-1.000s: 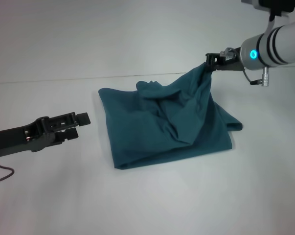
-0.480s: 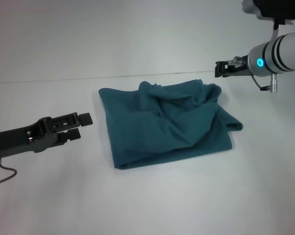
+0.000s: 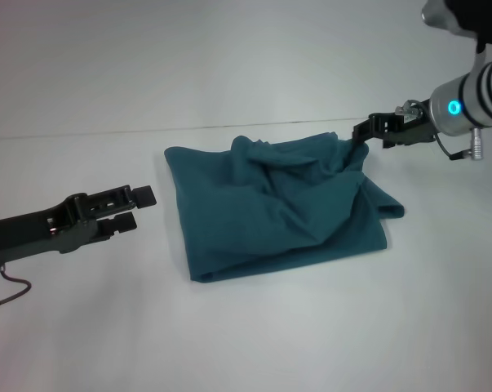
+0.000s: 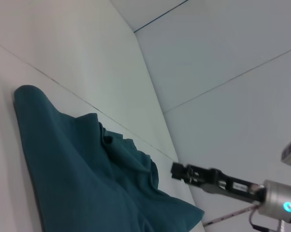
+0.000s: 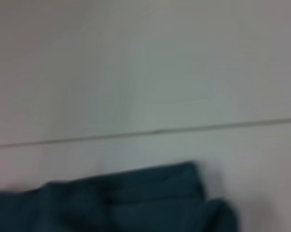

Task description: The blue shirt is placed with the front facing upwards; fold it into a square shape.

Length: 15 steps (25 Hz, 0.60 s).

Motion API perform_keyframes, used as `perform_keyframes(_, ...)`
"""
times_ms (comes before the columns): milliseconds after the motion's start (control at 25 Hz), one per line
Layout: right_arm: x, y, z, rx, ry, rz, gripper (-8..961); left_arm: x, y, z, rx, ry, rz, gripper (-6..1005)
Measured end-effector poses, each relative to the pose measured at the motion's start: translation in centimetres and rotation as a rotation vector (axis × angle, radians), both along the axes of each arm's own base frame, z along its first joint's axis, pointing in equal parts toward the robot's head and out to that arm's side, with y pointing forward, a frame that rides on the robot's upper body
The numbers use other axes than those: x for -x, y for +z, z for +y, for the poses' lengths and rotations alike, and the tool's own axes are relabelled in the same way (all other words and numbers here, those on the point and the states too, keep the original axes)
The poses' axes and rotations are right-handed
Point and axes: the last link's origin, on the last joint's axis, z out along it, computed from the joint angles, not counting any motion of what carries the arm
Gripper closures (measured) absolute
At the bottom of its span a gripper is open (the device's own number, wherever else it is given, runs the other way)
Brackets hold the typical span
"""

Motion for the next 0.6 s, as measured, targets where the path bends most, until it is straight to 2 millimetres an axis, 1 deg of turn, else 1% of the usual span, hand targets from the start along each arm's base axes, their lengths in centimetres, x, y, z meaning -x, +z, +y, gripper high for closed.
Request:
perform_keyframes(80, 0.3, 0.7, -0.6, 0.028, 0.015, 0.068, 365, -0.1, 0.0, 0.1, 0.000, -0.001, 0.001, 171)
perform_keyframes(200, 0.8, 2.0, -2.0, 0.068, 0.043, 0.201, 364, -0.1, 0.1, 0.1, -0.001, 0.000, 0.001, 171)
perform_keyframes(280, 0.6, 2.3, -3.0, 0.110, 0.043, 0.252, 363, -0.1, 0.2, 0.1, -0.002, 0.001, 0.000, 171)
perform_keyframes(440, -0.4, 2.0, -4.1, 0.179, 0.005, 0.259, 361, -0.2, 0.3, 0.2, -0.005, -0.001, -0.003, 171)
perform_keyframes(600, -0.7, 1.7, -4.4, 0.214, -0.017, 0.230, 364, -0.5, 0.3, 0.4, -0.007, -0.008, -0.008, 171)
